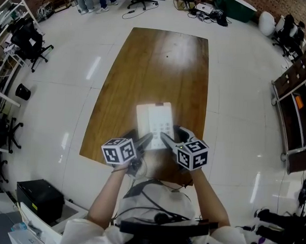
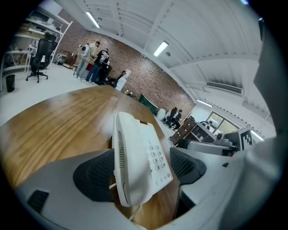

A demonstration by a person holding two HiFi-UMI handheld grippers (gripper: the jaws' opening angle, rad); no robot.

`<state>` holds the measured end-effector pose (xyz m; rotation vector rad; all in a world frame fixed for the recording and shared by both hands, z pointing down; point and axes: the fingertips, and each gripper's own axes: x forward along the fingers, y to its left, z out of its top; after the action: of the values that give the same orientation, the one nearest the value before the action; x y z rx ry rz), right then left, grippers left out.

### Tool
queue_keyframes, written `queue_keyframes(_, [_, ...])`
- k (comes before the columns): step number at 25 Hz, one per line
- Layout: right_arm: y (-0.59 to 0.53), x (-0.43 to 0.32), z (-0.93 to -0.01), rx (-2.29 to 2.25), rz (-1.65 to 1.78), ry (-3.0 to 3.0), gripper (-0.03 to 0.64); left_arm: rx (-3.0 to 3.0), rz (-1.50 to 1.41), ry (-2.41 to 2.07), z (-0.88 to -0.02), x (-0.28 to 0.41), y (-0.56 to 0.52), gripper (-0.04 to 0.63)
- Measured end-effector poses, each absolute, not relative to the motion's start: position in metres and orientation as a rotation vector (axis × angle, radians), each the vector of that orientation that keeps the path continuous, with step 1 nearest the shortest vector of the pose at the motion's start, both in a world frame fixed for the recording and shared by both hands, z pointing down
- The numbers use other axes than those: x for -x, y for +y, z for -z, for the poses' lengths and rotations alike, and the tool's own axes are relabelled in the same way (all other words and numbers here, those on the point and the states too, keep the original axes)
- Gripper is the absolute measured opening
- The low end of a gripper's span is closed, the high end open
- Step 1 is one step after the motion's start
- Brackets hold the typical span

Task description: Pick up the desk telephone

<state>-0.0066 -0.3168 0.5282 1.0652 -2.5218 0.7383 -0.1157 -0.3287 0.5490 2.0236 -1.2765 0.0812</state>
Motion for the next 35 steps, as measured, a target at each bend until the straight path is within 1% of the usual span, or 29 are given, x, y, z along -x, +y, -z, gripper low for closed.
queue_keyframes(1, [-0.319, 0.006, -0.534, -1.061, -0.751, -2.507, 0.27, -2.011, -0.087, -1.263, -0.554, 0.116, -0.331, 0.398])
queue_keyframes(7, [-0.333, 0.0, -0.573, -1.05, -0.853, -2.42, 0.27, -1.954, -0.097, -1.199, -0.582, 0.113, -0.341, 0.402])
queue_keyframes(8, [-0.335, 0.0, -0.578, -1.041, -0.874, -2.411, 0.27, -1.943, -0.102, -1.185, -0.586, 0.113, -0.343, 0.425])
queue_keyframes(9, [-0.337, 0.001, -0.584, -1.031, -0.894, -2.404, 0.289, -1.936, -0.105, -1.172, -0.589, 0.112, -0.345, 0.429])
queue_keyframes(10, [-0.34, 0.001, -0.588, -1.025, -0.911, -2.398, 0.322, -1.934, -0.105, -1.158, -0.589, 0.109, -0.347, 0.43])
queue_keyframes(11, [-0.342, 0.0, -0.59, -1.024, -0.926, -2.395, 0.325, -1.934, -0.104, -1.146, -0.588, 0.107, -0.349, 0.429])
queue_keyframes(16, [-0.346, -0.009, -0.611, -1.023, -1.004, -2.328, 0.325, -1.931, -0.121, -1.119, -0.593, 0.105, -0.355, 0.43])
queue_keyframes(23, [-0.347, 0.006, -0.621, -0.933, -1.069, -2.305, 0.325, -1.919, -0.148, -1.077, -0.601, 0.105, -0.357, 0.431])
queue_keyframes(24, [-0.346, 0.009, -0.623, -0.92, -1.078, -2.299, 0.352, -1.917, -0.149, -1.068, -0.601, 0.105, -0.357, 0.431])
queue_keyframes(25, [-0.346, 0.012, -0.624, -0.913, -1.08, -2.293, 0.359, -1.916, -0.15, -1.06, -0.601, 0.104, -0.357, 0.431])
queue_keyframes(29, [-0.348, 0.015, -0.626, -0.901, -1.069, -2.286, 0.357, -1.918, -0.167, -1.042, -0.602, 0.101, -0.359, 0.431])
queue_keyframes(30, [-0.348, 0.014, -0.626, -0.899, -1.069, -2.288, 0.354, -1.923, -0.167, -1.032, -0.602, 0.099, -0.359, 0.425])
queue_keyframes(31, [-0.348, 0.014, -0.626, -0.899, -1.071, -2.29, 0.351, -1.927, -0.163, -1.027, -0.601, 0.097, -0.359, 0.384])
queue_keyframes(35, [-0.348, 0.011, -0.63, -0.922, -1.113, -2.307, 0.341, -1.932, -0.132, -1.047, -0.599, 0.097, -0.359, 0.374])
